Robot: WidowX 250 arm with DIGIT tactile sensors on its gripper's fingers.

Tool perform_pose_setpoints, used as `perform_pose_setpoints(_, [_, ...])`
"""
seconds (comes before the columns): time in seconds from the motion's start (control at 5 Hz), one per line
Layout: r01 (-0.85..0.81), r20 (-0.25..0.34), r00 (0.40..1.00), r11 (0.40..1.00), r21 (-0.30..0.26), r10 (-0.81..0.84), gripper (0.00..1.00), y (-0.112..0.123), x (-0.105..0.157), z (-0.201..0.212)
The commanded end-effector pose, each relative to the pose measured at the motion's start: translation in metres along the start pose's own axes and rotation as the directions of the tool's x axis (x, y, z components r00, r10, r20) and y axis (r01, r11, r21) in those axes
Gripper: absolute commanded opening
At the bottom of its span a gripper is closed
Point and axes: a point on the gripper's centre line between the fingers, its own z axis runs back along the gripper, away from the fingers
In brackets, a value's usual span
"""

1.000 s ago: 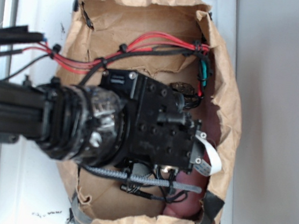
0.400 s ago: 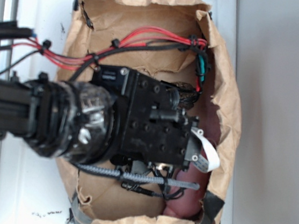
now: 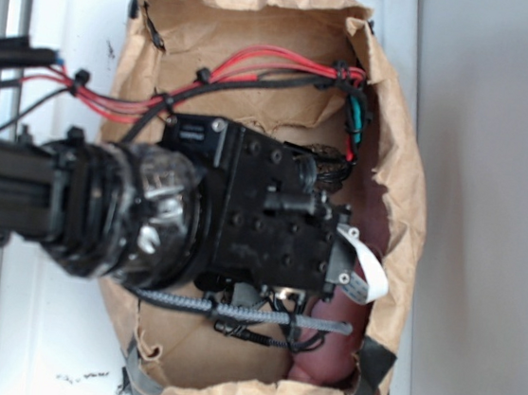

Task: Grab the green block.

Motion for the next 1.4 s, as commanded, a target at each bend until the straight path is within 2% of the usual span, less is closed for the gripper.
perform_pose_setpoints(0.0, [-0.033, 0.096, 0.995, 0.997, -0.063, 0.039, 1.00, 0.027, -0.006, 0.019])
perform_pose_setpoints(0.2, [-0.034, 0.149, 0.988, 0.992, -0.119, 0.052, 1.00, 0.036, -0.016, 0.024])
perform_pose_setpoints(0.4, [-0.045, 0.152, 0.986, 0.988, -0.150, 0.068, 1.00, 0.047, -0.017, 0.022])
perform_pose_setpoints(0.6, [-0.032, 0.147, 0.988, 0.989, -0.142, 0.053, 1.00, 0.042, -0.015, 0.019])
perform_pose_setpoints(0.8, [-0.025, 0.137, 0.990, 0.991, -0.128, 0.042, 1.00, 0.039, -0.014, 0.016])
perform_pose_setpoints(1.0, [-0.041, 0.107, 0.993, 0.987, -0.153, 0.058, 1.00, 0.032, -0.011, 0.012])
perform_pose_setpoints(1.2, [-0.149, 0.061, 0.985, 0.969, -0.198, 0.164, 1.00, 0.031, -0.011, 0.009])
